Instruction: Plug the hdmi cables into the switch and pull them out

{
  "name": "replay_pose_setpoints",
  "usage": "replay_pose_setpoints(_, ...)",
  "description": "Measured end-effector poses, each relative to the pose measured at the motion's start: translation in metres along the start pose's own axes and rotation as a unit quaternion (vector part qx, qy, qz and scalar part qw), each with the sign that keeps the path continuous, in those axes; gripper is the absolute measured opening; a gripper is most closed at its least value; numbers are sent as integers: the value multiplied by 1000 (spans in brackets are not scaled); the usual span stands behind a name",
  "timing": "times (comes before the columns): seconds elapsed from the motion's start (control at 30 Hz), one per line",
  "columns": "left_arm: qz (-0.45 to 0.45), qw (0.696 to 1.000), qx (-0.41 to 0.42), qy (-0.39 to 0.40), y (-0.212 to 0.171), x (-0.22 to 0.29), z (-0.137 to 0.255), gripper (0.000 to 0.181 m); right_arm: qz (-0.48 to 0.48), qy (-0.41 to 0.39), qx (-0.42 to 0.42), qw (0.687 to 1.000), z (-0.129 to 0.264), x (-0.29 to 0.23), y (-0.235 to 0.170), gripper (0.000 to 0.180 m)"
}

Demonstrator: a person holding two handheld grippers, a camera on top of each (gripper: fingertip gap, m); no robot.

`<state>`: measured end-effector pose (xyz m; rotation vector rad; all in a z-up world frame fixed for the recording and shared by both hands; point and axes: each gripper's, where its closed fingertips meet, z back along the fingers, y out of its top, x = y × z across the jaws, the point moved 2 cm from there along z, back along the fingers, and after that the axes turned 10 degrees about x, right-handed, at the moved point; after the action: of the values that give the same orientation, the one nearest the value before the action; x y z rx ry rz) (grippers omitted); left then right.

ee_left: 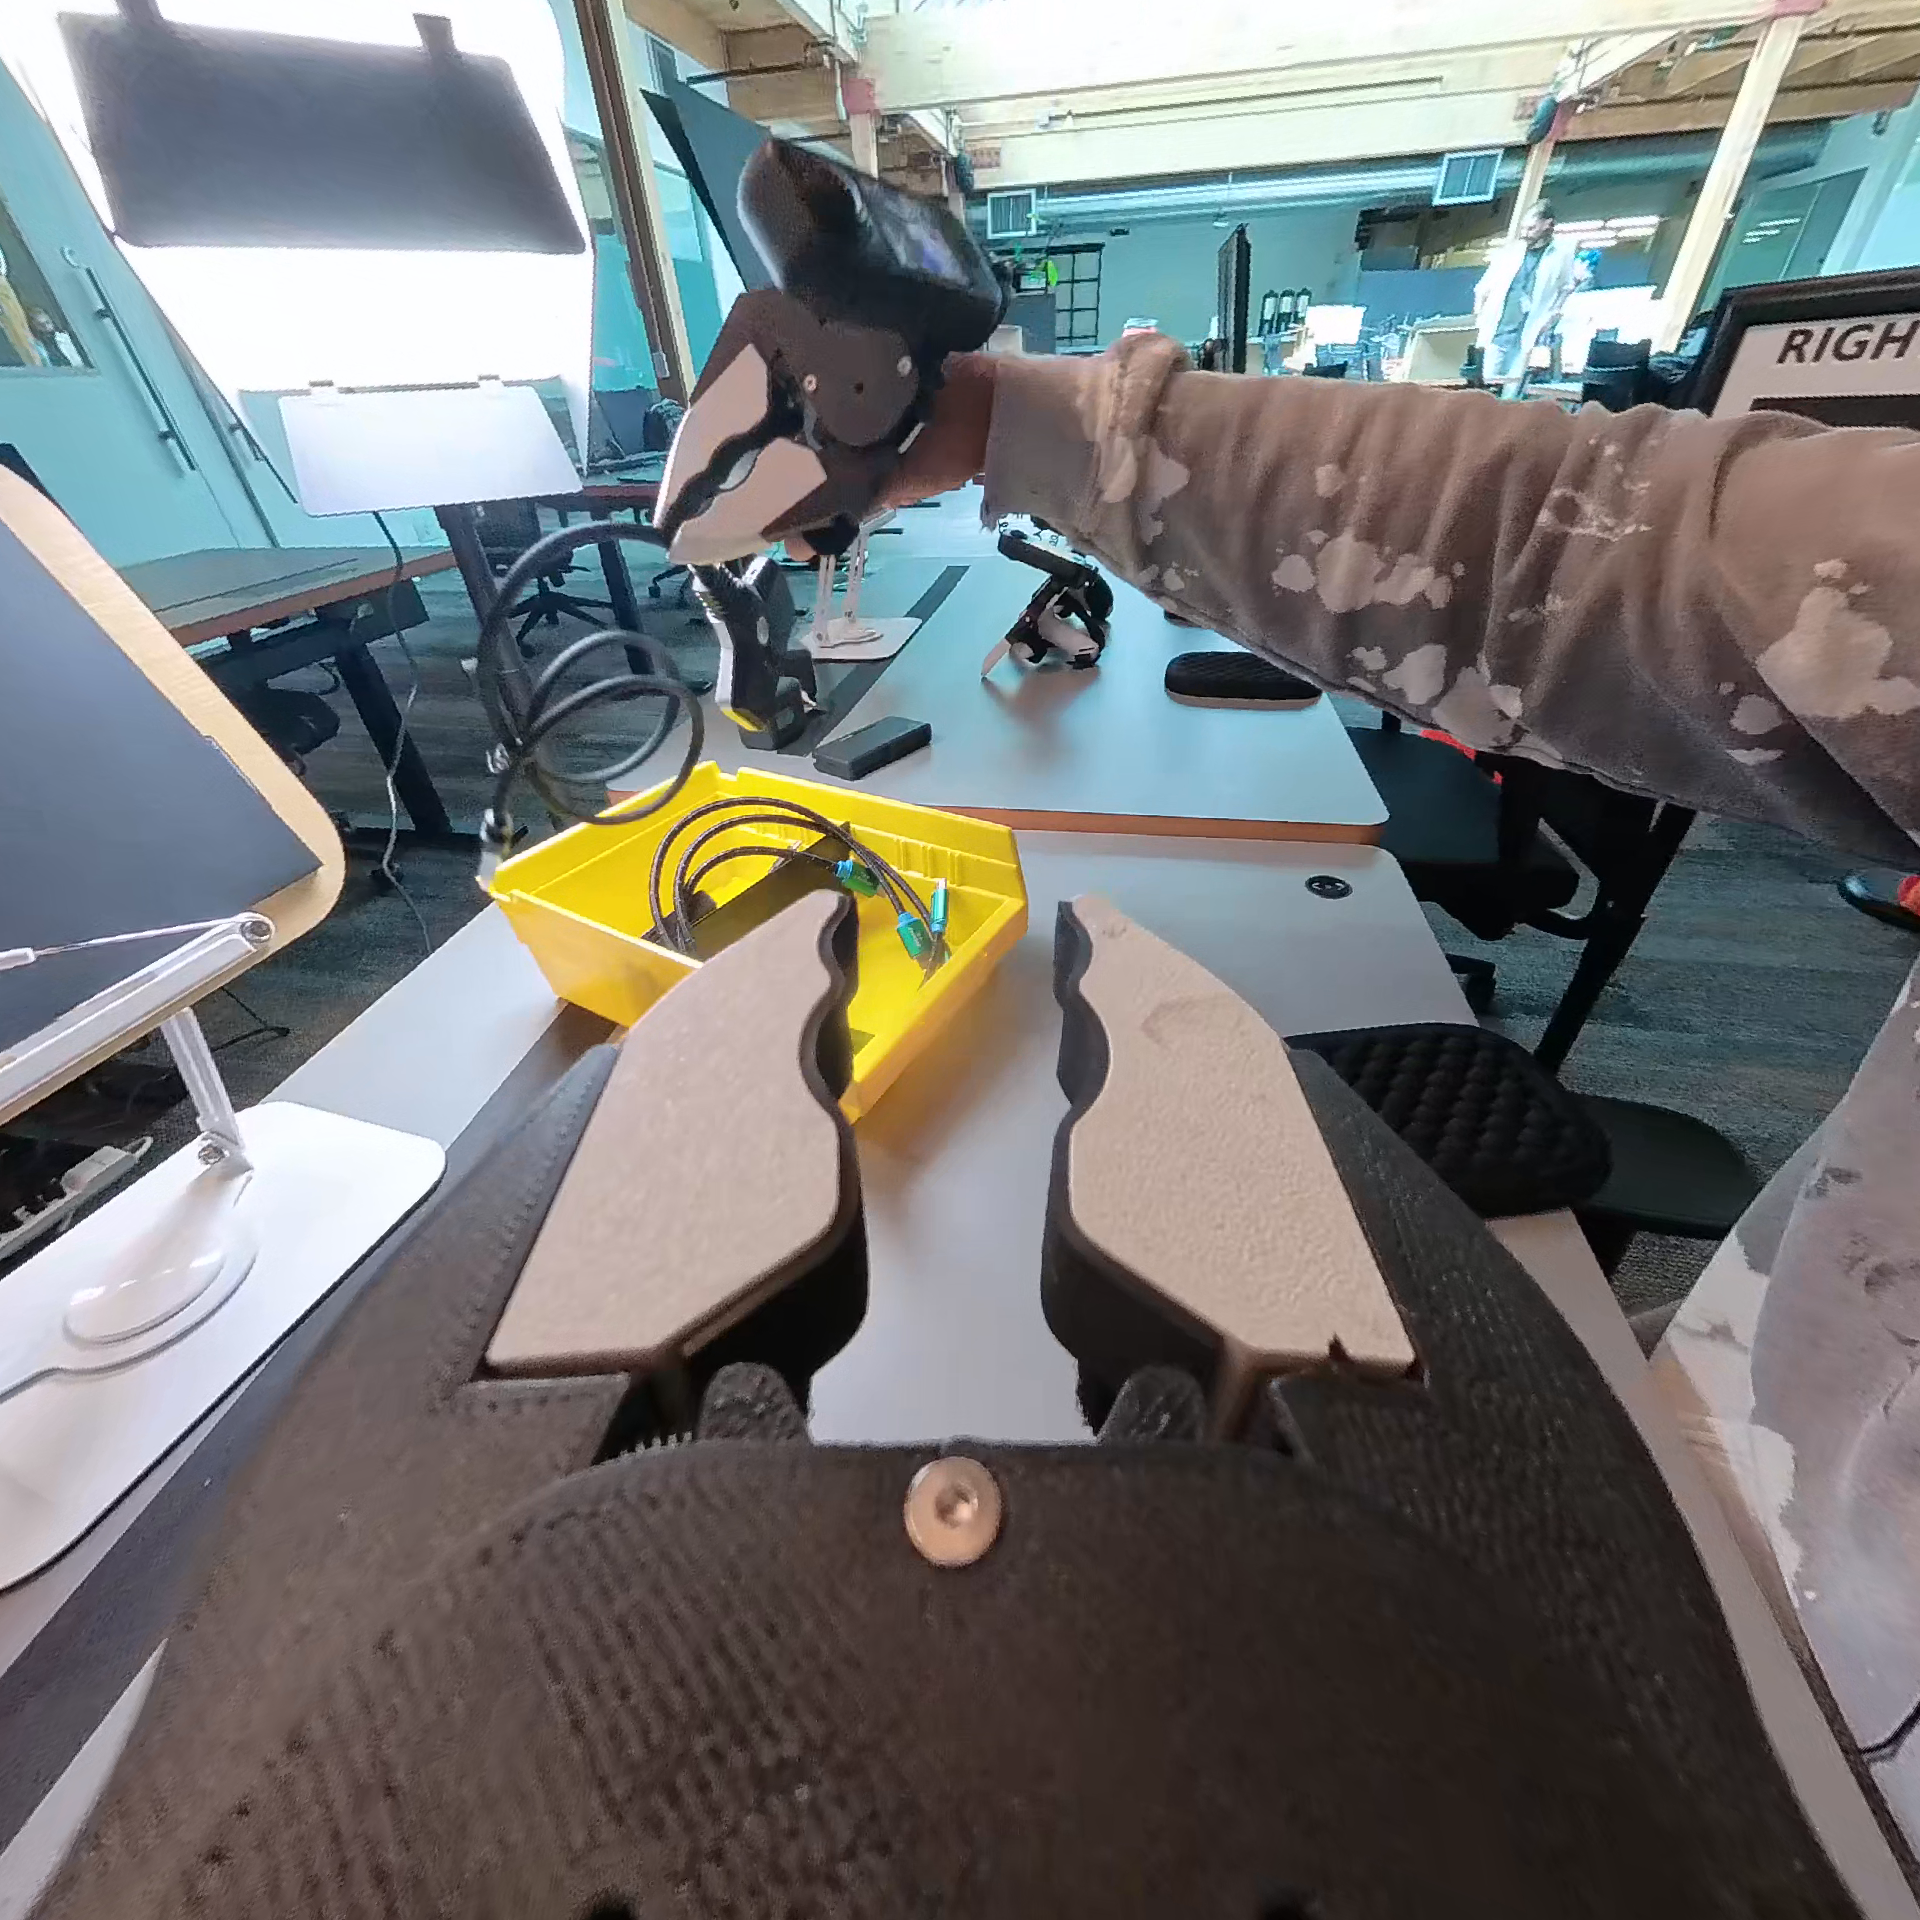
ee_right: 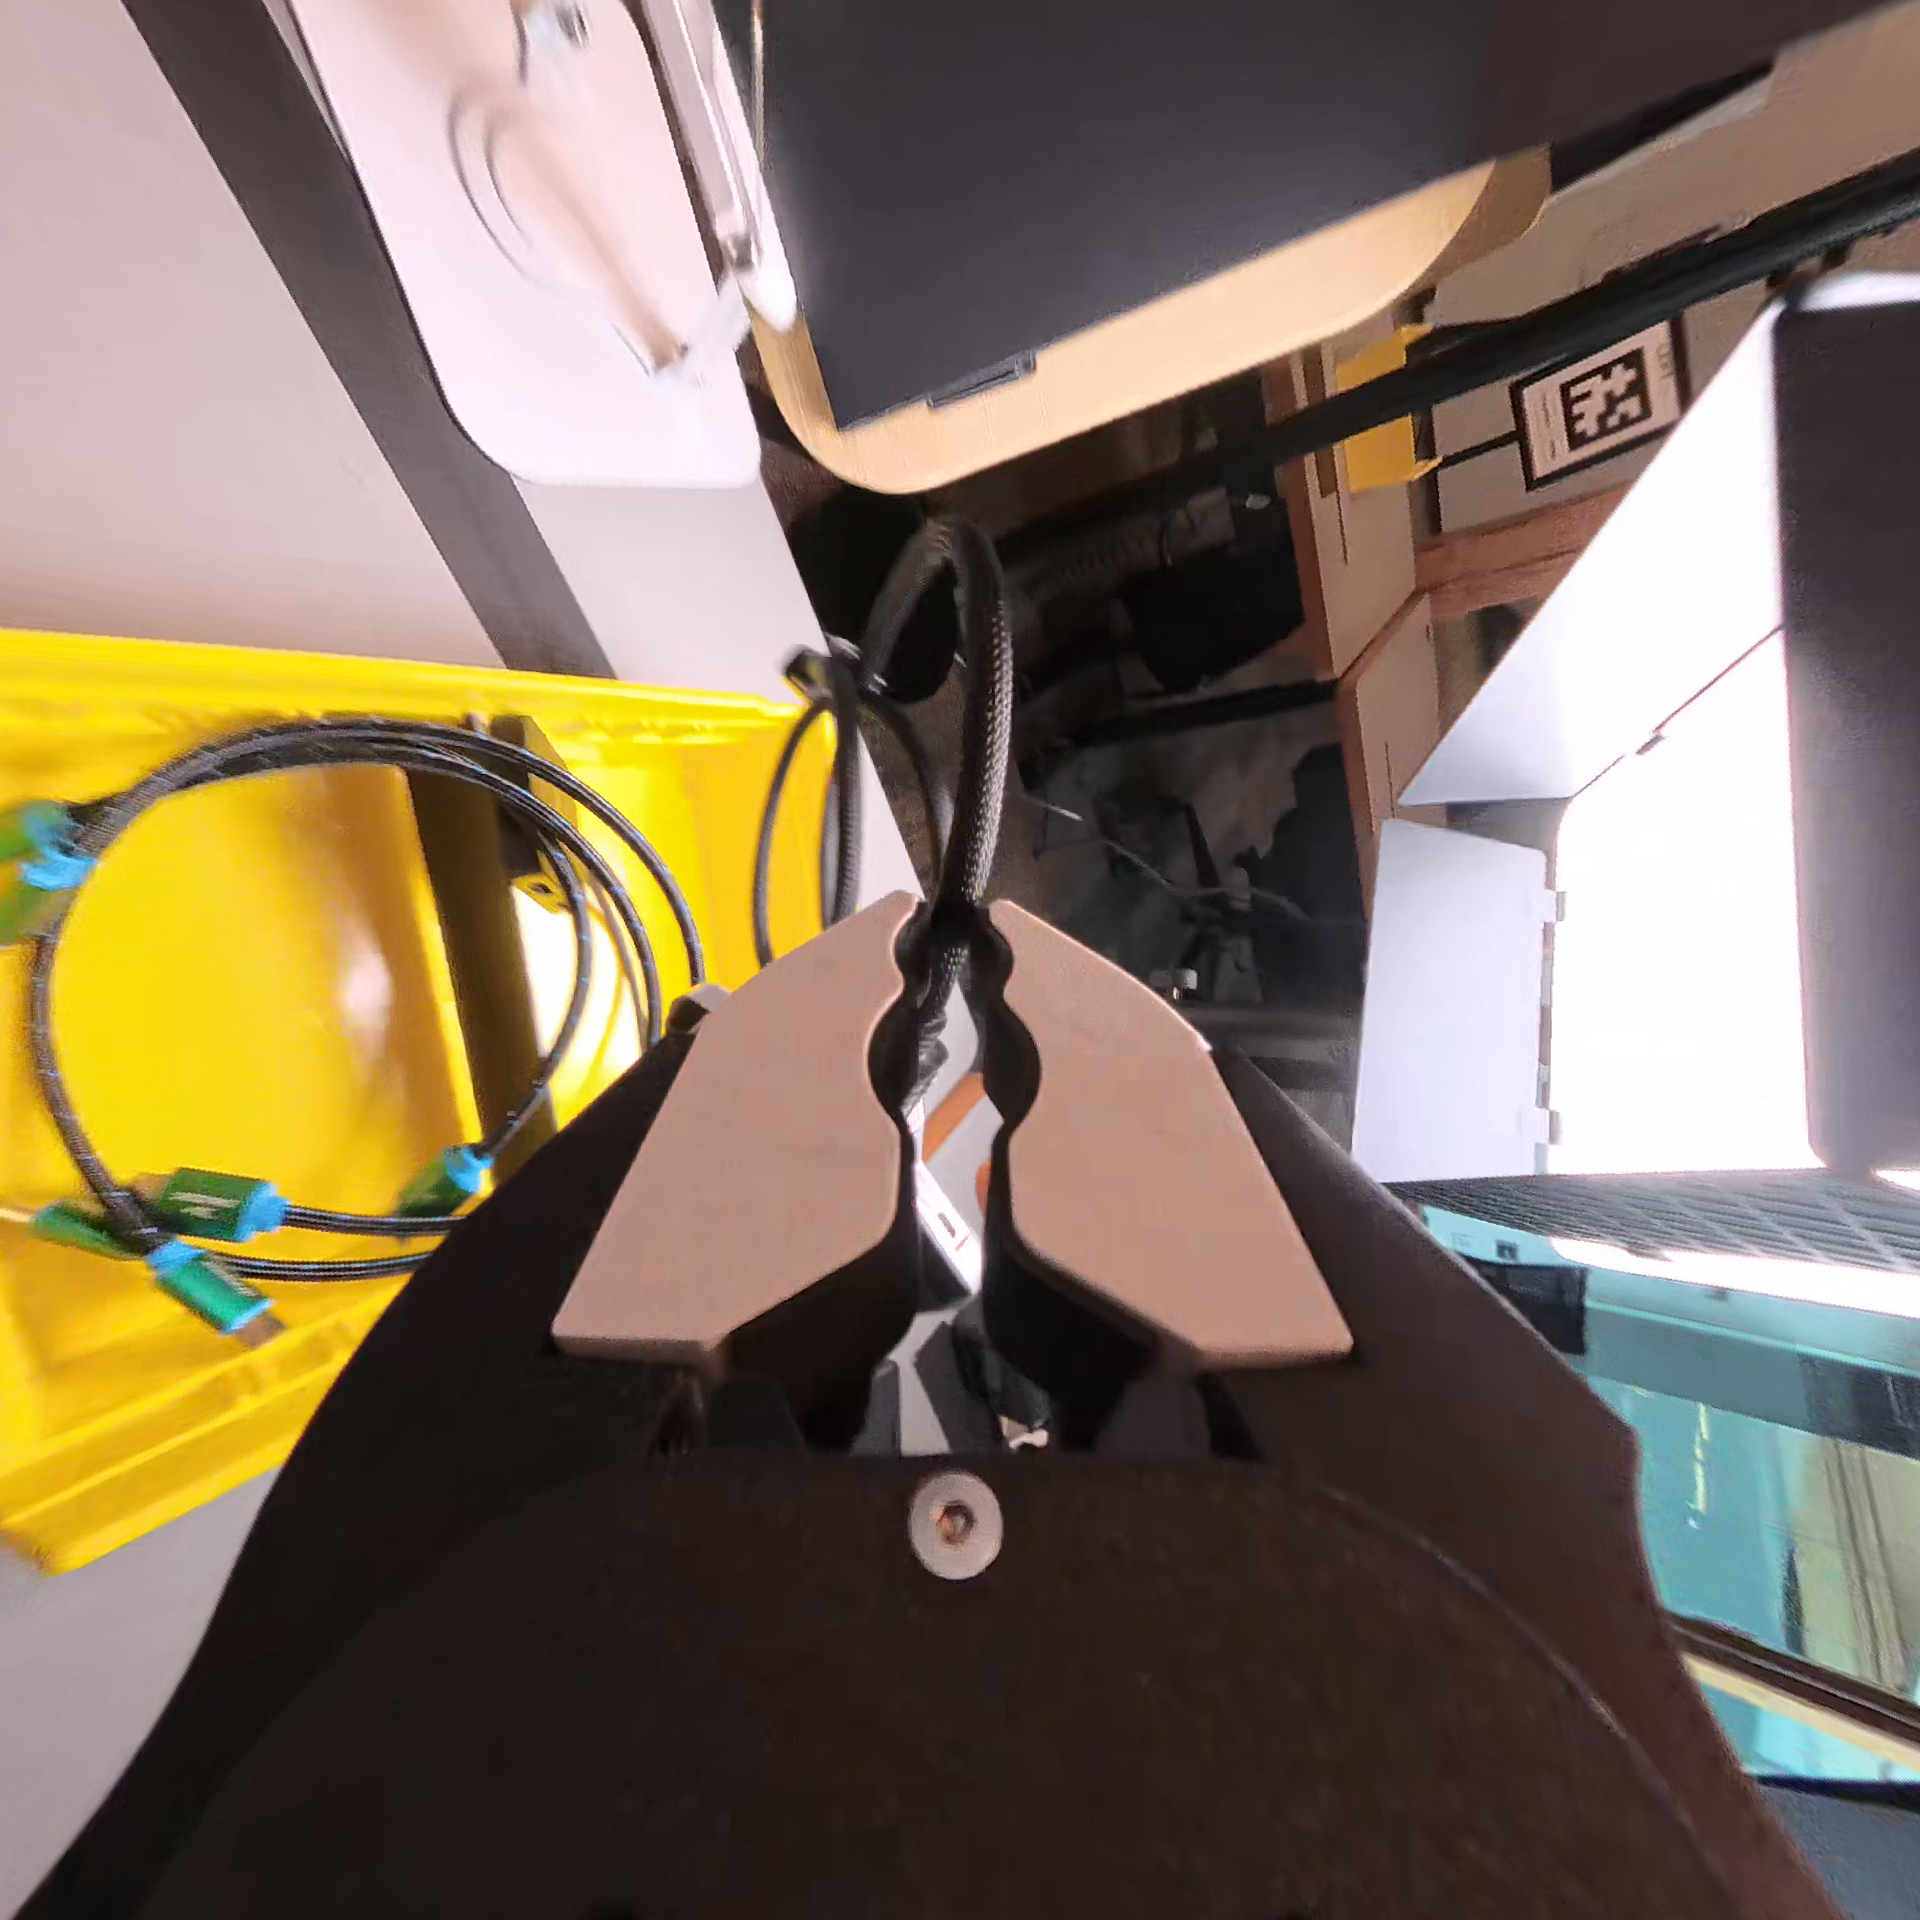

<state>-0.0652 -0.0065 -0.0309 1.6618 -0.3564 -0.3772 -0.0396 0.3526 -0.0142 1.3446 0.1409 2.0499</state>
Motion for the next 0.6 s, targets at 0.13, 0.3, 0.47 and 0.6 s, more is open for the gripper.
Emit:
replay_pose_setpoints(0.13, 4, 1000, 0, 8, -2, -6, 3, 36, -26, -11, -18, 999, -32, 3, -37, 7)
replay_pose_setpoints(0.3, 12, 1000, 1, 21, -6, -18, 9, 35, -118, -43, 8, 992, -60, 2, -70, 7)
replay_pose_setpoints(0.47, 30, 999, -4, 32, -17, -32, 11, 34, -206, -97, 121, 966, -49, 24, -58, 7)
replay_pose_setpoints(0.6, 41, 998, -16, 37, -28, -38, 8, 34, -226, -105, 162, 955, -36, 34, -56, 6)
